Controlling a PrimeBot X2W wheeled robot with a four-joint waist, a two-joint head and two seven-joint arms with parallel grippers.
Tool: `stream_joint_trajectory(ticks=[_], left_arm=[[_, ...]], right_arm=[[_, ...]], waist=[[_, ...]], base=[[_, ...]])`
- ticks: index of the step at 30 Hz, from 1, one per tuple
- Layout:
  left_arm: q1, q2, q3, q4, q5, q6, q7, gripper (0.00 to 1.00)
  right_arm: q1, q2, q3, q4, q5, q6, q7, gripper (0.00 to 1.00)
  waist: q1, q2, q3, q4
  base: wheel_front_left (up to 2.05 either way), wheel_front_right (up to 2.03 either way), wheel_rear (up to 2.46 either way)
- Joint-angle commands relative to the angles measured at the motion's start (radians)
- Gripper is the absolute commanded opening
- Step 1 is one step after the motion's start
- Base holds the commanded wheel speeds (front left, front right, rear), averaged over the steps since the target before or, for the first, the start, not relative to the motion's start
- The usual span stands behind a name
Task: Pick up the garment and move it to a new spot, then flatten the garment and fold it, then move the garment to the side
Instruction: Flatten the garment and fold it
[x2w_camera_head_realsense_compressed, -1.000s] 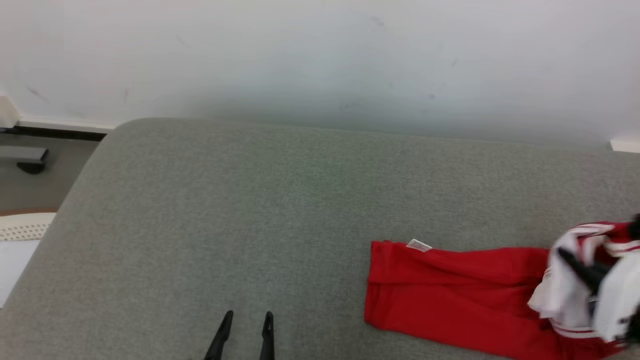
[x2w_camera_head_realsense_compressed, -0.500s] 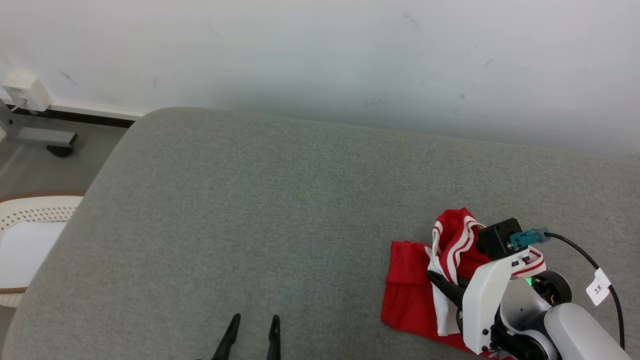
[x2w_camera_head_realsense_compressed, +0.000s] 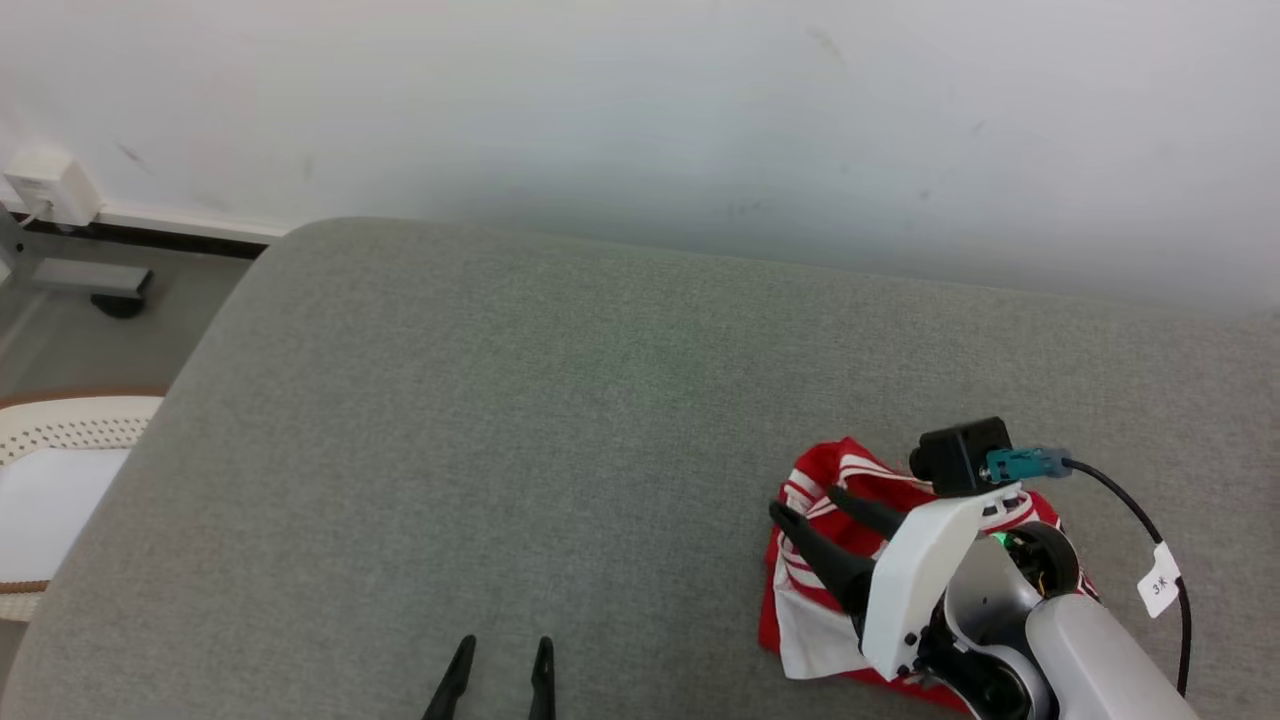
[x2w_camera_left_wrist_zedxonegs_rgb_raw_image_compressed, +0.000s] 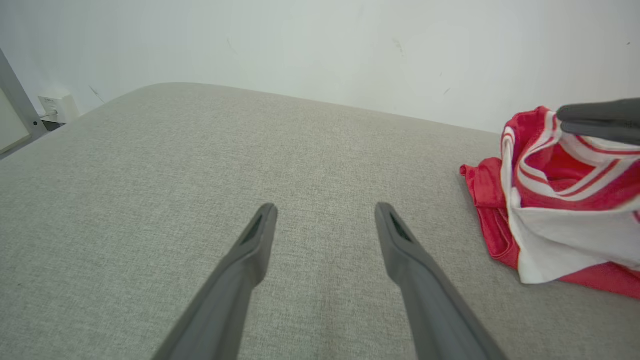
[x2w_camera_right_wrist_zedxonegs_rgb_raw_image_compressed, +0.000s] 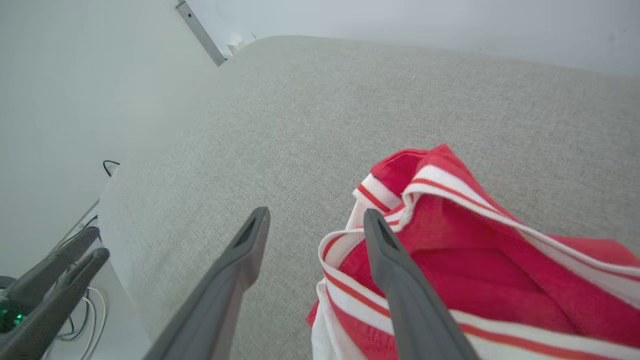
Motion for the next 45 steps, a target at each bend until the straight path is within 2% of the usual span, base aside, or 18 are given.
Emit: stream_joint_trajectory(ticks=[1, 7, 12, 16, 19, 23, 27, 30, 35, 42, 43, 44, 45], left_arm=[[0.006, 0.004, 0.006, 0.001, 0.01, 0.0, -0.002, 1.0], [0.029, 0.004, 0.036, 0.0, 0.034, -0.007, -0.002, 1.0], [0.044, 0.004, 0.055, -0.012, 0.046, -0.013, -0.002, 1.0], [0.051, 0.004, 0.067, -0.022, 0.051, -0.014, -0.002, 1.0], [0.052, 0.004, 0.076, -0.029, 0.058, -0.017, -0.002, 1.0], [0.053, 0.004, 0.091, -0.034, 0.067, -0.022, -0.002, 1.0], [0.055, 0.004, 0.106, -0.038, 0.075, -0.024, -0.002, 1.0], [0.059, 0.004, 0.118, -0.038, 0.076, -0.03, -0.002, 1.0], [0.062, 0.004, 0.13, -0.042, 0.075, -0.028, -0.002, 1.0], [0.063, 0.004, 0.129, -0.042, 0.085, -0.032, -0.002, 1.0], [0.064, 0.004, 0.131, -0.043, 0.086, -0.033, -0.002, 1.0], [0.065, 0.004, 0.131, -0.042, 0.089, -0.034, -0.002, 1.0], [0.065, 0.004, 0.133, -0.041, 0.089, -0.036, -0.002, 1.0]], right_arm=[[0.005, 0.005, -0.009, -0.019, 0.013, -0.001, -0.02, 1.0], [0.063, 0.023, -0.06, -0.148, 0.024, -0.001, -0.157, 1.0], [0.124, -0.032, -0.121, -0.219, -0.065, -0.001, -0.264, 1.0], [0.211, -0.077, -0.224, -0.249, -0.138, -0.001, -0.381, 1.0], [0.279, -0.123, -0.316, -0.23, -0.208, -0.001, -0.476, 1.0], [0.361, -0.131, -0.437, -0.171, -0.247, -0.001, -0.602, 1.0], [0.438, -0.15, -0.501, -0.09, -0.296, -0.001, -0.711, 1.0], [0.477, -0.16, -0.52, -0.013, -0.338, -0.001, -0.762, 1.0], [0.489, -0.137, -0.53, 0.079, -0.349, -0.001, -0.797, 1.0], [0.421, -0.135, -0.481, 0.058, -0.331, -0.001, -0.804, 1.0], [0.41, -0.137, -0.471, 0.05, -0.328, -0.001, -0.804, 0.53], [0.398, -0.139, -0.459, 0.041, -0.325, -0.001, -0.805, 0.31], [0.387, -0.139, -0.439, 0.035, -0.322, -0.001, -0.805, 0.0]], waist=[[0.0, 0.0, -0.007, -0.009], [0.0, 0.0, -0.04, -0.055], [0.0, 0.0, -0.059, -0.094], [0.0, 0.0, -0.067, -0.13], [0.0, 0.0, -0.069, -0.154], [0.0, 0.0, -0.071, -0.181], [0.0, 0.0, -0.077, -0.199], [0.0, 0.0, -0.085, -0.207], [0.0, 0.0, -0.095, -0.216], [0.0, 0.0, -0.099, -0.212], [0.0, 0.0, -0.1, -0.208], [0.0, 0.0, -0.1, -0.204], [0.0, 0.0, -0.1, -0.199]], base=[[0.0, 0.0, 0.0], [0.0, 0.0, 0.0], [0.0, 0.0, 0.0], [0.0, 0.0, 0.0], [0.0, 0.0, 0.0], [0.0, 0.0, 0.0], [0.0, 0.0, 0.0], [0.0, 0.0, 0.0], [0.0, 0.0, 0.0], [0.0, 0.0, 0.0], [0.0, 0.0, 0.0], [0.0, 0.0, 0.0], [0.0, 0.0, 0.0]])
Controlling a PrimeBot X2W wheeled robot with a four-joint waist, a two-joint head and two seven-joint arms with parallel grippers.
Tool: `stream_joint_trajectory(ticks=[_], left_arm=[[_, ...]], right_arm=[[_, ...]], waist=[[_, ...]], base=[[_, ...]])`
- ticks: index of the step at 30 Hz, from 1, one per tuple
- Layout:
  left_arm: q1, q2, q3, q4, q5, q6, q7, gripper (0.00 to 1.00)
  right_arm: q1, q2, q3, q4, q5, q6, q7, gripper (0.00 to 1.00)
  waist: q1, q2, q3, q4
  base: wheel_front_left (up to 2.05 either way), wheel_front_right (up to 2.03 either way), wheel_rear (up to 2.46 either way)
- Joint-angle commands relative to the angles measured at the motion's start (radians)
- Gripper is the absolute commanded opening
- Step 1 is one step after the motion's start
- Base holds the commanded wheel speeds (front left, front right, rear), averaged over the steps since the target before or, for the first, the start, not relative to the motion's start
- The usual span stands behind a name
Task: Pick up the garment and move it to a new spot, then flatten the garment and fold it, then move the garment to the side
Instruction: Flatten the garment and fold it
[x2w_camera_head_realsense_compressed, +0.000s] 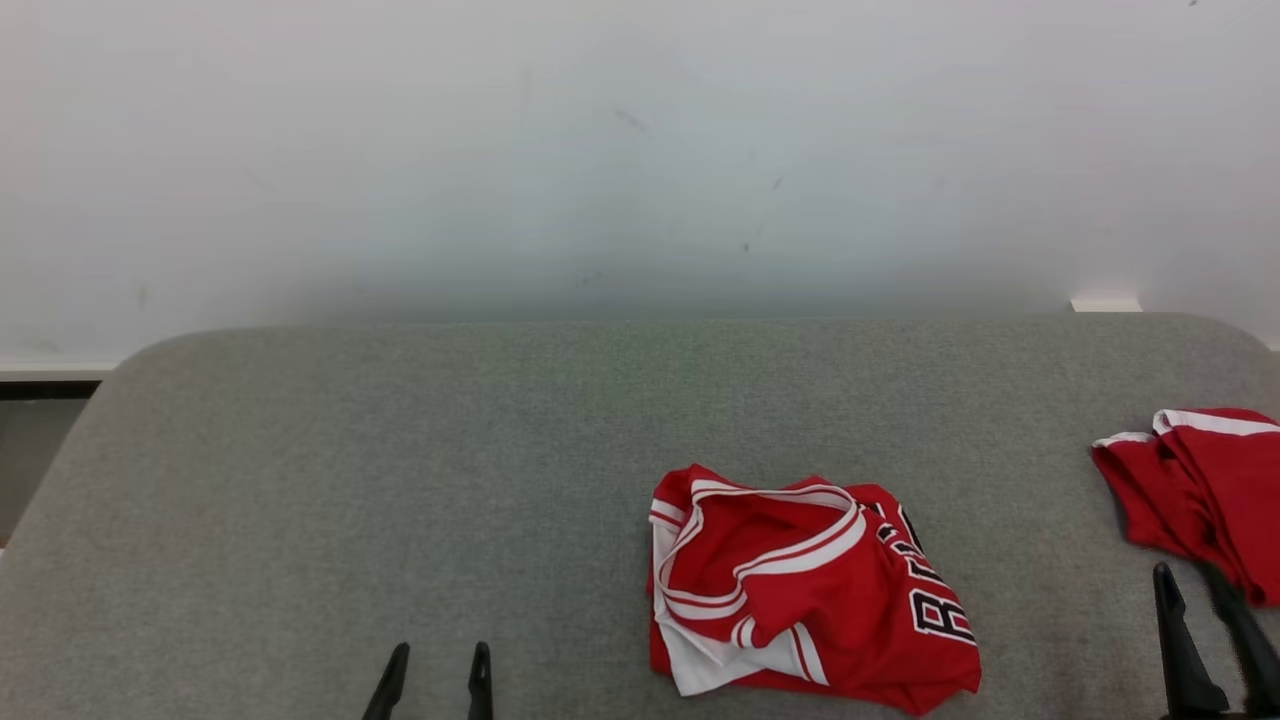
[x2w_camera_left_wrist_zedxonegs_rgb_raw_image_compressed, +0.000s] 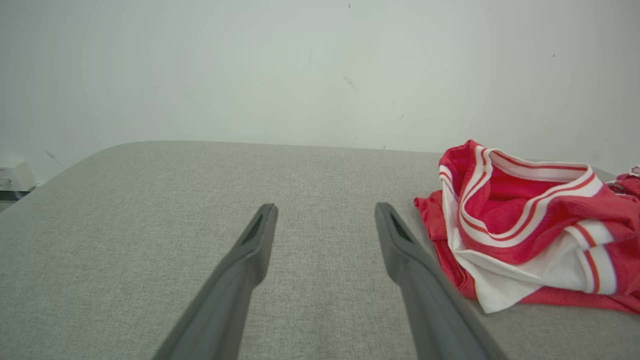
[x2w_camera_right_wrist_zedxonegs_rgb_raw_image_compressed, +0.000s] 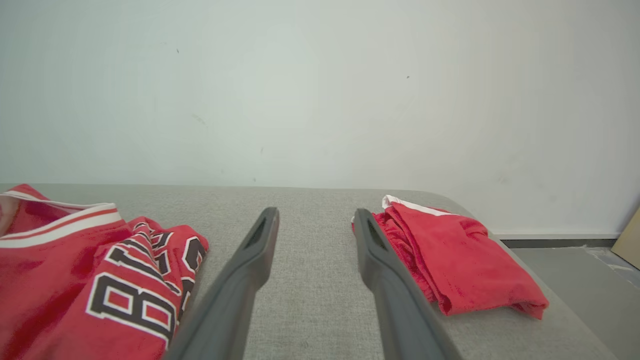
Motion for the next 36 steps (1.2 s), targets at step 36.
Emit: stream_joint_trajectory(ticks=[36], left_arm=[[-0.02, 0.004, -0.035, 0.021, 0.0, -0.002, -0.002, 1.0]], right_arm=[[-0.381, 0.183, 0.673, 0.537, 0.113, -0.001, 0.102, 0.0]], waist=[[0.0, 0.0, 0.054, 0.252]], base=[[0.0, 0.0, 0.0]])
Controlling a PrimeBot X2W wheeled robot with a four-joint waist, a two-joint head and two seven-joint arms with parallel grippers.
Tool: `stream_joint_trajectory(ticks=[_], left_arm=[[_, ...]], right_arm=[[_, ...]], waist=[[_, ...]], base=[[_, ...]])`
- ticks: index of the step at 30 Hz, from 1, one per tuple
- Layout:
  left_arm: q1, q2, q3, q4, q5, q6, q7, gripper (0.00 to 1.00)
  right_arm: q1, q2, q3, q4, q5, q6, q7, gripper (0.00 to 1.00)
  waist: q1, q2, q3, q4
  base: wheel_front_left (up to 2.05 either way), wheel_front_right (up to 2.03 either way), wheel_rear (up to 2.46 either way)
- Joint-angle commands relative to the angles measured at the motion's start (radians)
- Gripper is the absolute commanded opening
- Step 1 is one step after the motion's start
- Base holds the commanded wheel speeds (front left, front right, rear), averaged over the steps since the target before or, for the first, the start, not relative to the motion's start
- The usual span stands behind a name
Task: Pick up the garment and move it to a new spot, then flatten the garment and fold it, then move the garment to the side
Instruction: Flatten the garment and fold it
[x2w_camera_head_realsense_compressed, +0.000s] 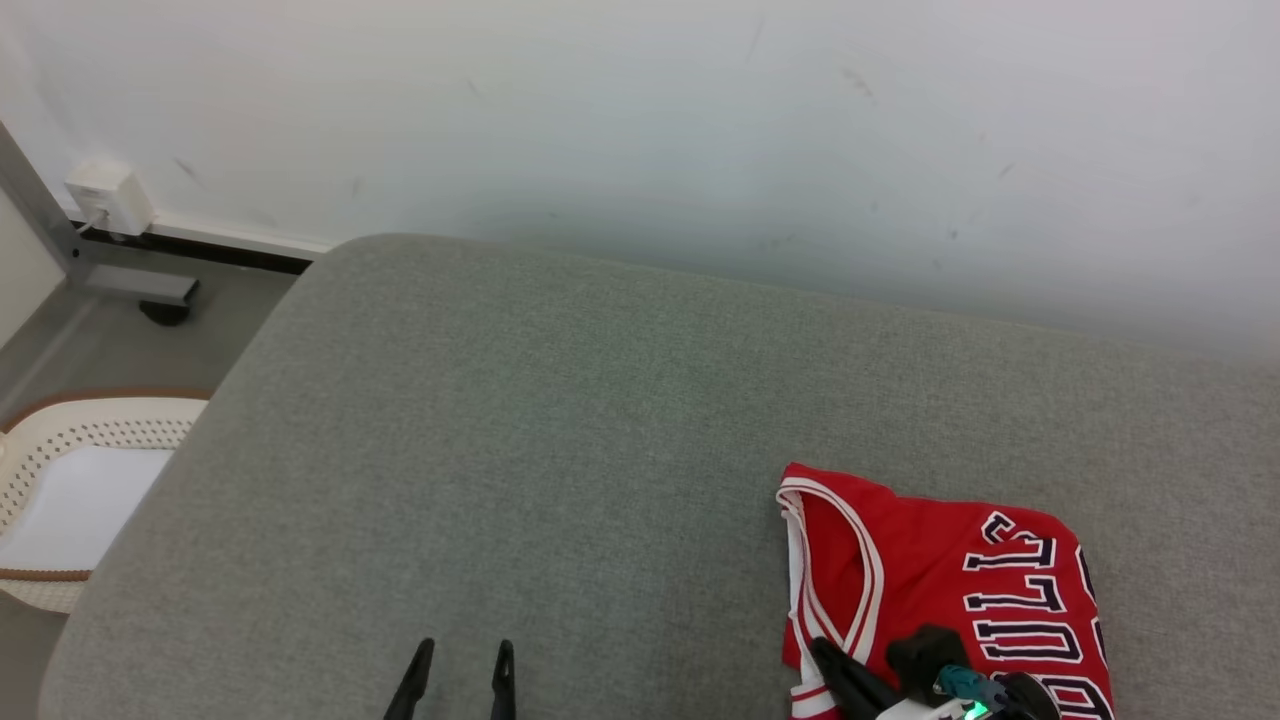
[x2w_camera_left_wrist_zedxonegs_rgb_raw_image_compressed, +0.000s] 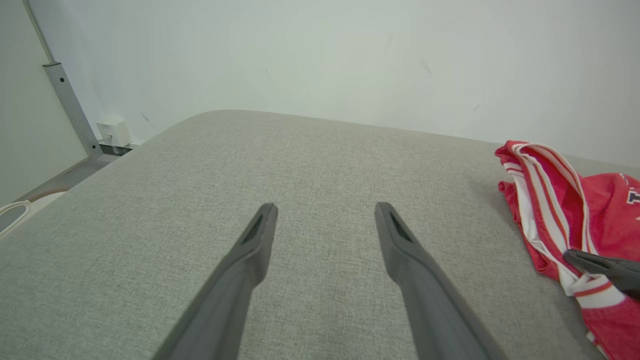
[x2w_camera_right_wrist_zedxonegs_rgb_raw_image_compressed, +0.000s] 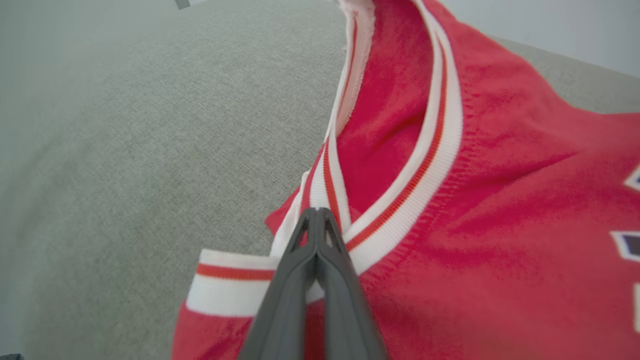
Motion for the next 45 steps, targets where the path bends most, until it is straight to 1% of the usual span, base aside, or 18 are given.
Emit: stream_joint_trajectory(ticks=[1, 4, 7, 12, 14, 15, 17, 18, 20, 21, 22, 23, 26, 29, 32, 34, 37, 45], left_arm=[[0.003, 0.004, 0.0, 0.002, -0.006, 0.006, -0.002, 1.0], [0.011, 0.004, 0.0, 0.003, -0.008, 0.011, -0.002, 1.0], [0.012, 0.004, 0.007, -0.005, -0.009, 0.014, -0.002, 1.0], [0.014, 0.004, 0.016, -0.011, -0.007, 0.016, -0.002, 1.0], [0.016, 0.004, 0.023, -0.015, -0.006, 0.017, -0.002, 1.0], [0.018, 0.004, 0.025, -0.016, -0.005, 0.018, -0.002, 1.0], [0.019, 0.004, 0.028, -0.019, -0.003, 0.018, -0.002, 1.0], [0.02, 0.004, 0.029, -0.02, -0.002, 0.017, -0.002, 1.0], [0.02, 0.004, 0.031, -0.02, 0.002, 0.016, -0.002, 1.0], [0.018, 0.004, 0.031, -0.02, 0.004, 0.015, -0.002, 1.0], [0.016, 0.004, 0.031, -0.021, 0.005, 0.014, -0.002, 1.0], [0.013, 0.004, 0.032, -0.02, 0.007, 0.014, -0.002, 1.0], [0.005, 0.004, 0.032, -0.017, 0.009, 0.011, -0.002, 1.0], [0.003, 0.004, 0.035, -0.011, 0.016, 0.008, -0.002, 1.0], [0.004, 0.004, 0.038, -0.004, 0.02, 0.004, -0.002, 1.0], [0.006, 0.004, 0.039, -0.001, 0.021, 0.002, -0.002, 1.0], [0.011, 0.004, 0.04, 0.004, 0.022, 0.001, -0.002, 1.0], [0.02, 0.004, 0.033, 0.004, 0.02, 0.004, -0.002, 1.0]], right_arm=[[-0.014, 0.001, 0.035, 0.007, 0.03, -0.001, 0.001, 0.0], [-0.02, 0.0, 0.086, -0.003, 0.066, -0.001, -0.016, 0.0], [-0.036, 0.0, 0.107, -0.019, 0.097, -0.001, -0.047, 0.0], [-0.035, -0.007, 0.077, -0.05, 0.106, -0.001, -0.086, 0.0], [-0.023, -0.035, 0.042, -0.083, 0.102, -0.001, -0.097, 0.0], [-0.011, -0.051, 0.022, -0.102, 0.092, -0.001, -0.099, 0.03], [0.014, -0.086, -0.024, -0.146, 0.073, -0.001, -0.104, 0.2], [0.025, -0.104, -0.057, -0.175, 0.059, -0.001, -0.104, 0.26], [0.062, -0.136, -0.13, -0.24, 0.038, -0.001, -0.104, 0.44], [0.087, -0.153, -0.167, -0.272, 0.027, -0.001, -0.104, 0.6], [0.111, -0.168, -0.2, -0.303, 0.019, -0.001, -0.104, 0.95], [0.139, -0.182, -0.239, -0.324, 0.018, -0.001, -0.105, 1.0], [0.205, -0.22, -0.342, -0.387, -0.007, -0.001, -0.104, 1.0], [0.279, -0.235, -0.439, -0.418, -0.028, -0.001, -0.104, 1.0], [0.337, -0.226, -0.528, -0.443, -0.036, -0.001, -0.104, 1.0], [0.377, -0.205, -0.576, -0.452, -0.03, -0.001, -0.104, 1.0], [0.427, -0.183, -0.627, -0.46, -0.045, -0.001, -0.104, 1.0], [0.5, -0.148, -0.648, -0.504, -0.075, -0.001, -0.104, 1.0]], waist=[[-0.0001, 0.0, -0.006, 0.0], [-0.0001, 0.0, -0.016, -0.014], [-0.0001, 0.0, -0.024, -0.04], [-0.0001, 0.0, -0.034, -0.085], [-0.0001, 0.0, -0.038, -0.111], [-0.0001, 0.0, -0.041, -0.125], [-0.0001, 0.0, -0.044, -0.151], [-0.0001, 0.0, -0.046, -0.165], [-0.0001, 0.0, -0.049, -0.19], [-0.0001, 0.0, -0.05, -0.201], [-0.0001, 0.0, -0.051, -0.21], [-0.0001, 0.0, -0.052, -0.219], [-0.0001, 0.0, -0.052, -0.238], [-0.0001, 0.0, -0.055, -0.252], [-0.0001, 0.0, -0.058, -0.26], [-0.0001, 0.0, -0.061, -0.263], [-0.0001, 0.0, -0.064, -0.267], [-0.0001, 0.0, -0.066, -0.274]], base=[[0.0, 0.0, 0.0], [0.0, 0.0, 0.0], [0.0, 0.0, 0.0], [0.0, 0.0, 0.0], [0.0, 0.0, 0.0], [0.0, 0.0, 0.0], [0.0, 0.0, 0.0], [0.0, 0.0, 0.0], [0.0, 0.0, 0.0], [0.0, 0.0, 0.0], [0.0, 0.0, 0.0], [0.0, 0.0, 0.0], [0.0, 0.0, 0.0], [0.0, 0.0, 0.0], [0.0, 0.0, 0.0], [0.0, 0.0, 0.0], [0.0, 0.0, 0.0], [0.0, 0.0, 0.0]])
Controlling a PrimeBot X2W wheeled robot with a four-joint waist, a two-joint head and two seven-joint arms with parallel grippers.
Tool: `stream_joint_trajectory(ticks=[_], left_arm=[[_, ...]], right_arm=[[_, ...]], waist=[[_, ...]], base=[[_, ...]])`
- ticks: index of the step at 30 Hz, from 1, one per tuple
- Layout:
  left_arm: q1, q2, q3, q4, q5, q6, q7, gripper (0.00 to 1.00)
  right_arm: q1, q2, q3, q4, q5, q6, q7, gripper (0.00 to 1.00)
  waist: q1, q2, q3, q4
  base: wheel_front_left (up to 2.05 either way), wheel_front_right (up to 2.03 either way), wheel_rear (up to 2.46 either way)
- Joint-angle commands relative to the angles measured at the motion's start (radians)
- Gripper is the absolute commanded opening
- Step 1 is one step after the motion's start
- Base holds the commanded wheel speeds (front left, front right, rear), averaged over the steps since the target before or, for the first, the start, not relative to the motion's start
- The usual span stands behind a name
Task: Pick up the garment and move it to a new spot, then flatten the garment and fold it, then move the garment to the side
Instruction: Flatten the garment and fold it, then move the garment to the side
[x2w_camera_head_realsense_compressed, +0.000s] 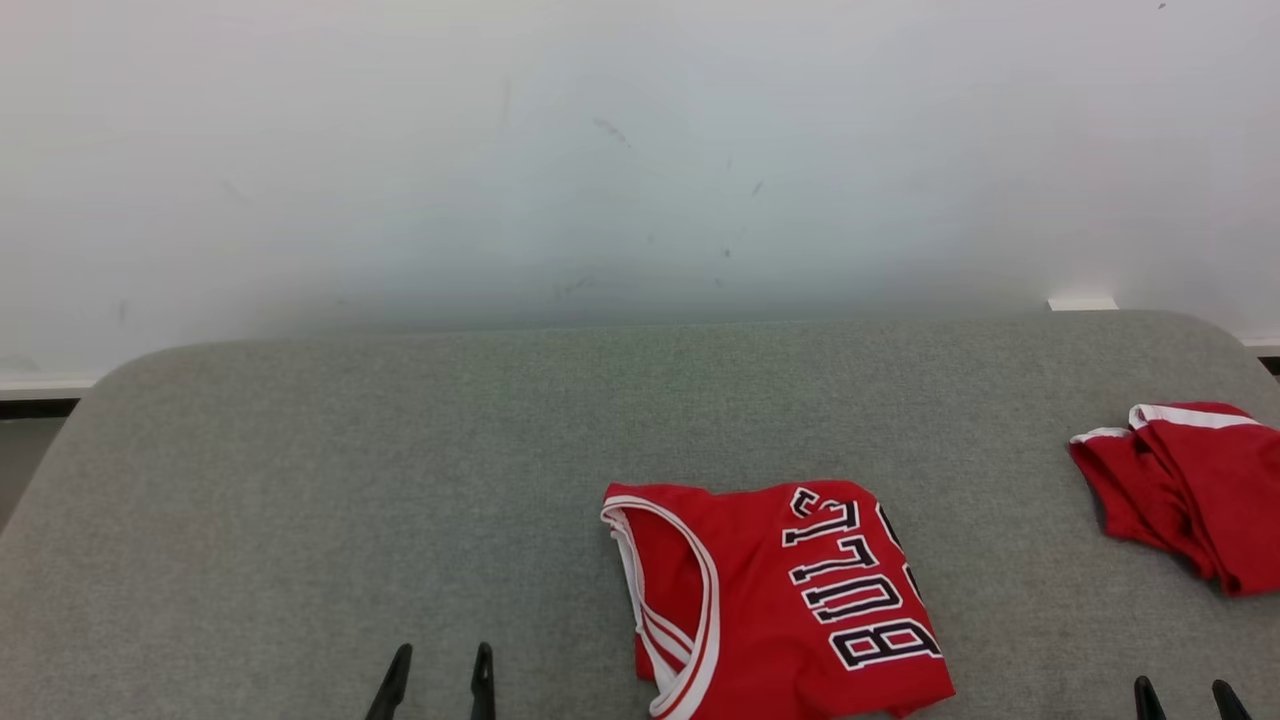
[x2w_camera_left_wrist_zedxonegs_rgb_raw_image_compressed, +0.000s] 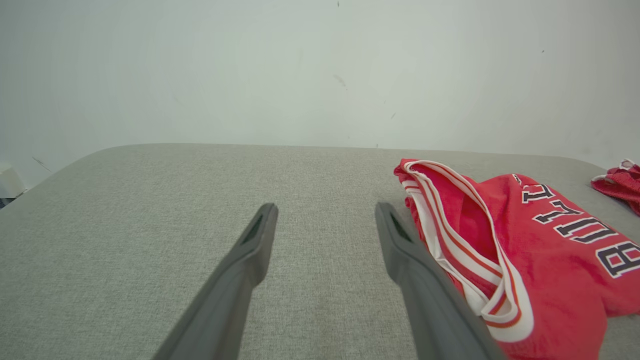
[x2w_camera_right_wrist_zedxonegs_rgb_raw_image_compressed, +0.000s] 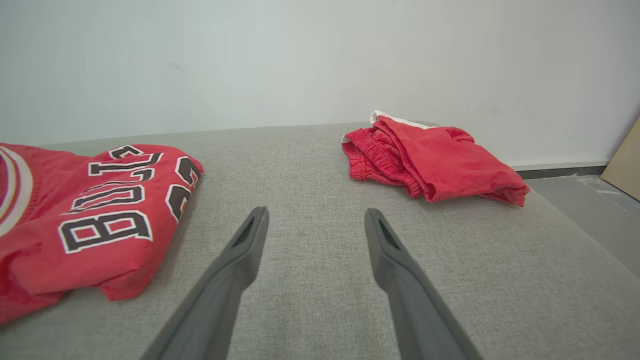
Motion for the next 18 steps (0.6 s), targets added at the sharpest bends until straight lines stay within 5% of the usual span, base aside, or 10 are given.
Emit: stream_joint_trajectory(ticks=[1, 11, 14, 18], left_arm=[[0.01, 0.004, 0.0, 0.001, 0.017, -0.002, -0.002, 1.0], [0.015, 0.004, 0.0, 0.005, 0.01, -0.002, -0.002, 1.0], [0.014, 0.004, -0.005, 0.006, 0.009, -0.005, -0.002, 1.0], [0.008, 0.004, -0.01, 0.008, 0.01, -0.004, -0.002, 1.0]], right_arm=[[0.012, -0.003, -0.001, -0.01, -0.006, -0.001, -0.002, 1.0], [-0.034, -0.024, 0.03, -0.029, 0.053, -0.001, -0.002, 1.0], [-0.07, -0.045, 0.096, 0.023, 0.202, -0.001, 0.019, 1.0], [-0.151, -0.1, 0.153, 0.029, 0.491, -0.001, 0.236, 1.0]], waist=[[0.0, 0.0, 0.001, 0.0], [0.0, 0.0, 0.006, 0.027], [0.0, 0.0, 0.011, 0.042], [0.0, 0.0, 0.019, 0.072]], base=[[0.0, 0.0, 0.0], [0.0, 0.0, 0.0], [0.0, 0.0, 0.0], [0.0, 0.0, 0.0]])
